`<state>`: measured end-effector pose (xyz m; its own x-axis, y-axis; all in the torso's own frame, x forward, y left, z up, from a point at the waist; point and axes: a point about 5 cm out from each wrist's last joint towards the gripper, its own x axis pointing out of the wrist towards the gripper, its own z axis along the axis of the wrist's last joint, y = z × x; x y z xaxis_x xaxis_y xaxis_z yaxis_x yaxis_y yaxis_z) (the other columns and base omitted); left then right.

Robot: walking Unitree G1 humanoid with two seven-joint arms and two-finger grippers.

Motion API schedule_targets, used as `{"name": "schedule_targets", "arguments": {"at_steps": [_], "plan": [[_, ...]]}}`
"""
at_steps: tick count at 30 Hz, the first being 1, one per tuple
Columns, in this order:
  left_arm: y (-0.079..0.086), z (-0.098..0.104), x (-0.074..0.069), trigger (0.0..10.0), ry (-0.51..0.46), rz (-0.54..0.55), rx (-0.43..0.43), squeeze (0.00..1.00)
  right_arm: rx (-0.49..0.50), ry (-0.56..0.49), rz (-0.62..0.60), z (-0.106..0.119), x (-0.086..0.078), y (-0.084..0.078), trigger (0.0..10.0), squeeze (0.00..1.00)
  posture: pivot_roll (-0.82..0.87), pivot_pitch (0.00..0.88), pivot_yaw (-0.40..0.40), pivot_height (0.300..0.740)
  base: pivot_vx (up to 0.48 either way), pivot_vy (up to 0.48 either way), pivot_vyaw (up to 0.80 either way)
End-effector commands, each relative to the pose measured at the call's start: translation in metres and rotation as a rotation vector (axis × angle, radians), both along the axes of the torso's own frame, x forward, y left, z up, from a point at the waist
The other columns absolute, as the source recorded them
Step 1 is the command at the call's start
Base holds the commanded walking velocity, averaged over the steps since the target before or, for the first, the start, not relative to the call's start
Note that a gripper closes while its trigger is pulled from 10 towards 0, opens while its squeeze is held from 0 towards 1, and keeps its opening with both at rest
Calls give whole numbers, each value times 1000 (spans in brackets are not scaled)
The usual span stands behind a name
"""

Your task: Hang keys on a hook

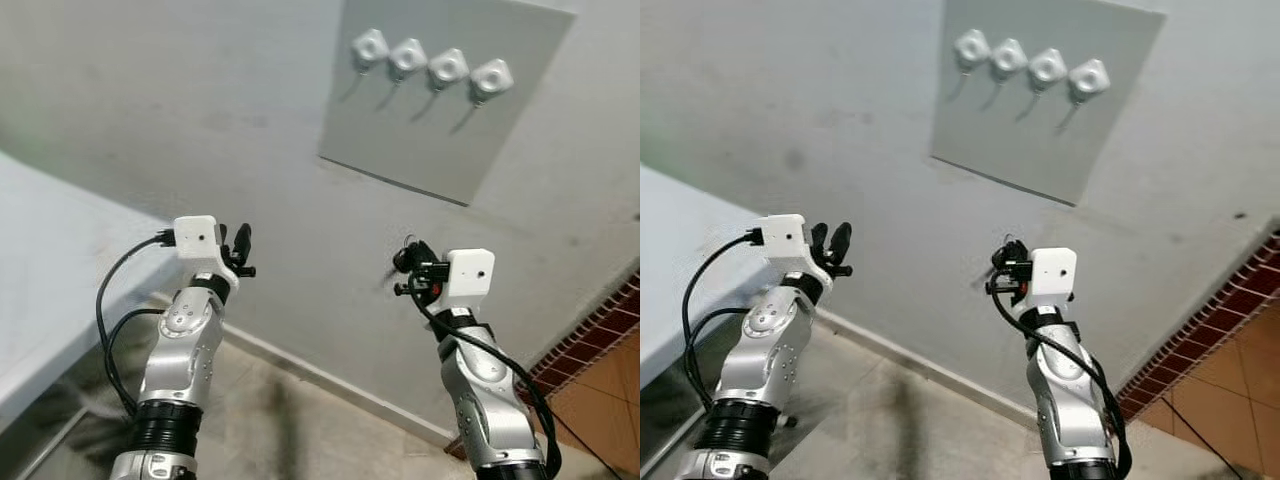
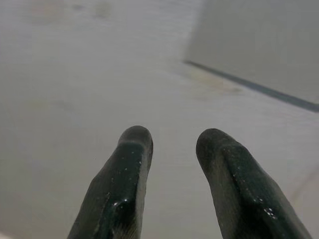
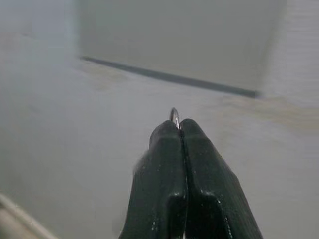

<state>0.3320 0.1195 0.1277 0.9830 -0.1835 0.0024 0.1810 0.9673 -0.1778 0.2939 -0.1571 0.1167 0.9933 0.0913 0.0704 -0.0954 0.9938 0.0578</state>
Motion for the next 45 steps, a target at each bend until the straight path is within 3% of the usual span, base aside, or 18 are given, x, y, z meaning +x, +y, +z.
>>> {"name": "schedule_targets", "arguments": {"at_steps": [1,16,23,32,38,45], "plan": [[12,6,2,10000,-17,35,12,0,14,-40,27,10,3,8,10000,0,123,0,-89,740,435,0,0],[10,5,2,10000,-14,32,12,0,13,-39,35,10,3,9,10000,0,123,0,-93,740,438,0,0],[0,9,-1,10000,-44,-14,44,0,19,-39,71,11,3,11,10000,0,124,0,-95,740,40,0,0],[-19,30,-2,10000,-148,-156,97,0,38,-105,142,25,7,11,10000,0,126,0,-101,740,0,0,0],[-52,40,-8,10000,-206,-334,128,0,43,-223,187,55,17,7,10000,0,117,0,-97,740,0,0,0],[-65,54,-9,10000,-251,-386,110,0,59,-299,200,77,20,4,10000,0,105,0,-90,740,0,0,0]]}}
